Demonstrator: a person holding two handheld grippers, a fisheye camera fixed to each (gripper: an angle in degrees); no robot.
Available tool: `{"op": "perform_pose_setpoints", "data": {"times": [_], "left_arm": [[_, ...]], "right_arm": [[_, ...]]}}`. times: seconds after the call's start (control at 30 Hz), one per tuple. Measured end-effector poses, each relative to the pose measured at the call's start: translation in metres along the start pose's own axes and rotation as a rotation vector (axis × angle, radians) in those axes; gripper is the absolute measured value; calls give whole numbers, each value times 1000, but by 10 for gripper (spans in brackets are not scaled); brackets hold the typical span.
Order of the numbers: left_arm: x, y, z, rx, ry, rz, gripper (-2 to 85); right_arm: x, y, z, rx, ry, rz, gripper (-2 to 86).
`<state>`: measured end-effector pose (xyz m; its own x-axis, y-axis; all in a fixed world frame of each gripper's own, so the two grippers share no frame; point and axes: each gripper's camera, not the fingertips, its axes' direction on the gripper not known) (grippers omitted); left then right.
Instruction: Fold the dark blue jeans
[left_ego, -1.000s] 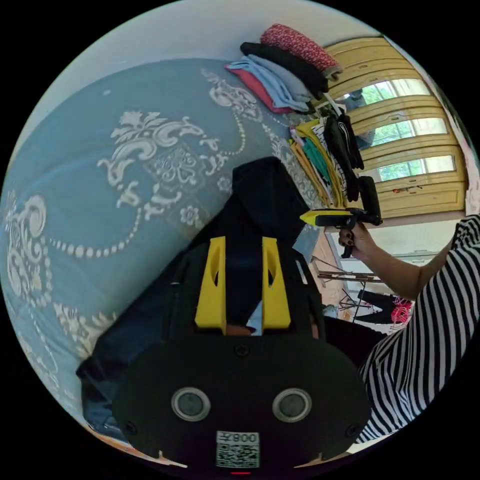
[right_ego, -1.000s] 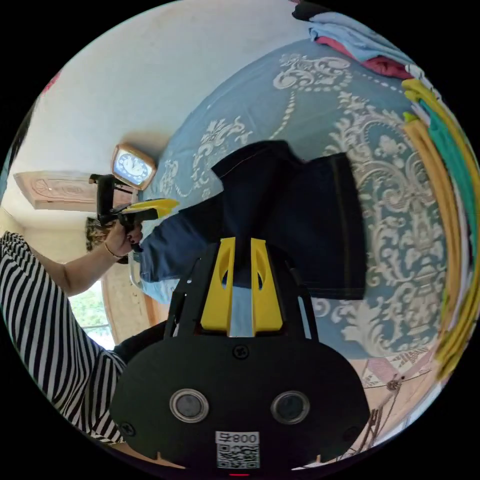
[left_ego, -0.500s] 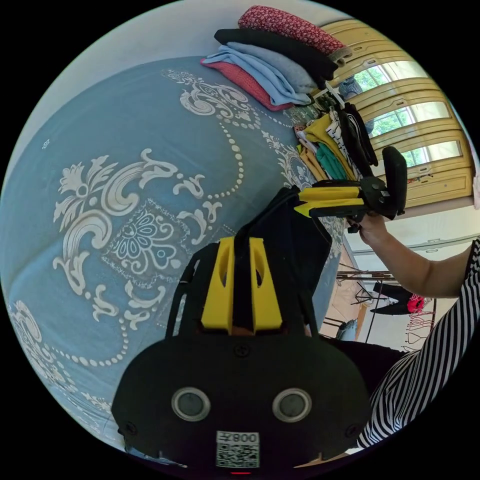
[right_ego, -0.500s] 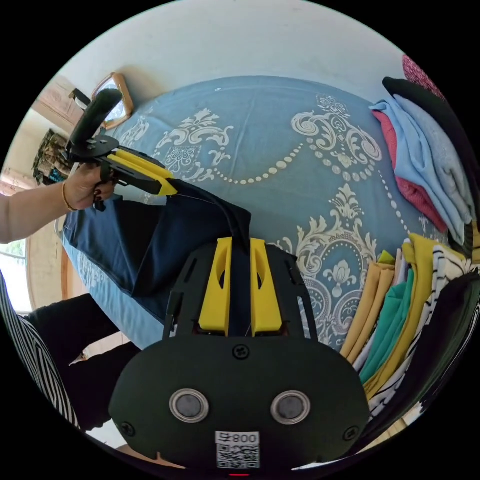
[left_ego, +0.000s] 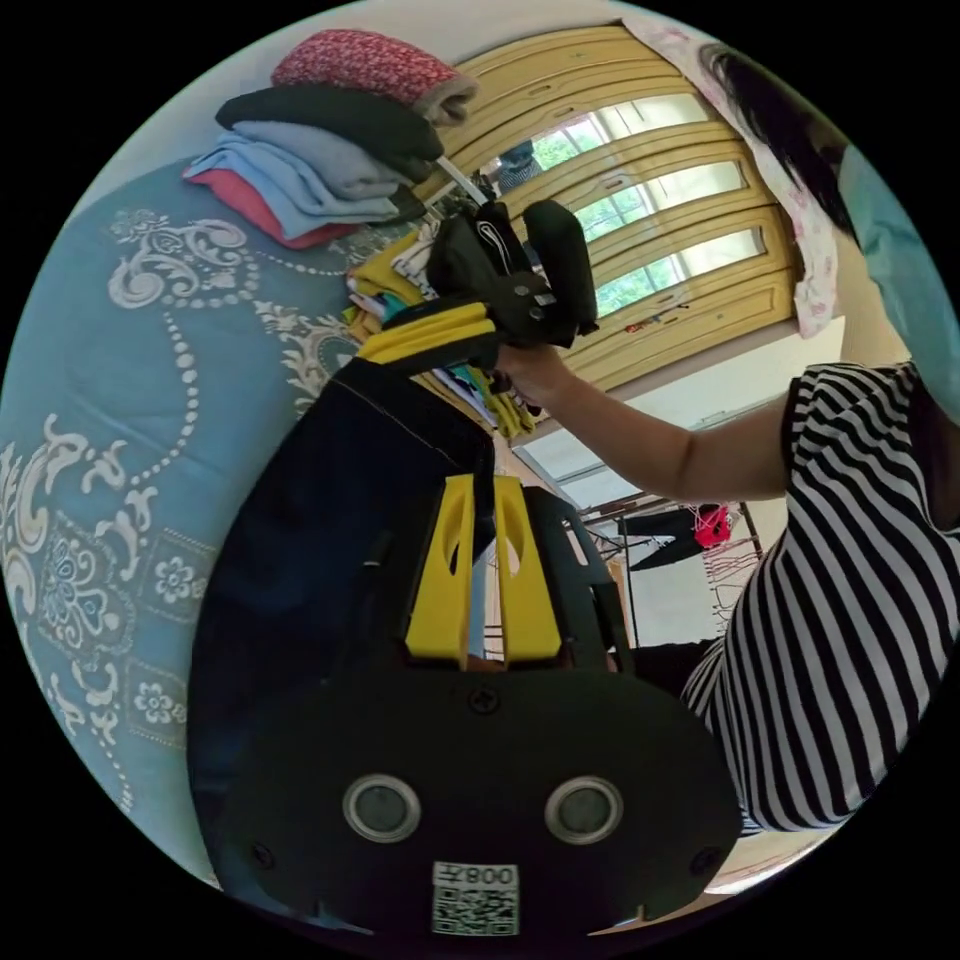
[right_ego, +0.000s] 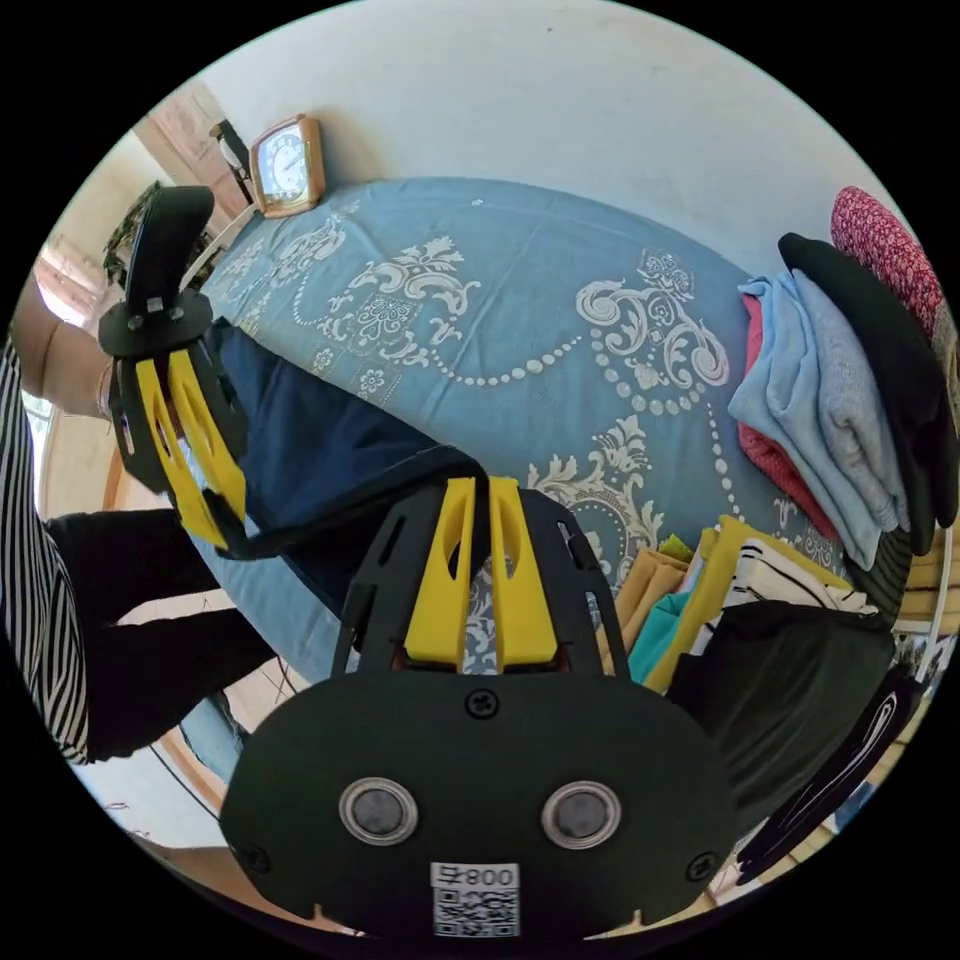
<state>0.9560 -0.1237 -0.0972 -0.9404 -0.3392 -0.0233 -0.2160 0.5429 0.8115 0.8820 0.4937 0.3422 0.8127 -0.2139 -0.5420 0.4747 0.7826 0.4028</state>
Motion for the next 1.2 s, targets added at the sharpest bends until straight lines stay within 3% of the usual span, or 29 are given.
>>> {"op": "perform_pose_setpoints", "data": {"times": [0.2,0.33,0.53,0.77,0.93,1.2], "left_arm": [[-43,5,61,-80,5,-29,44],[-84,17,103,-168,-37,-96,68],[-101,30,98,-135,-14,-35,86],[-140,35,69,-101,-315,-43,93],[-171,21,69,-106,-473,-53,93],[-185,19,86,-152,-469,-42,30]], "right_arm": [[26,3,14,-160,191,27,1],[47,14,12,-140,47,133,13],[53,55,12,-105,-119,334,56],[63,103,23,-70,-196,657,88],[77,107,35,-50,-259,726,90],[91,110,37,39,-355,783,44]]}}
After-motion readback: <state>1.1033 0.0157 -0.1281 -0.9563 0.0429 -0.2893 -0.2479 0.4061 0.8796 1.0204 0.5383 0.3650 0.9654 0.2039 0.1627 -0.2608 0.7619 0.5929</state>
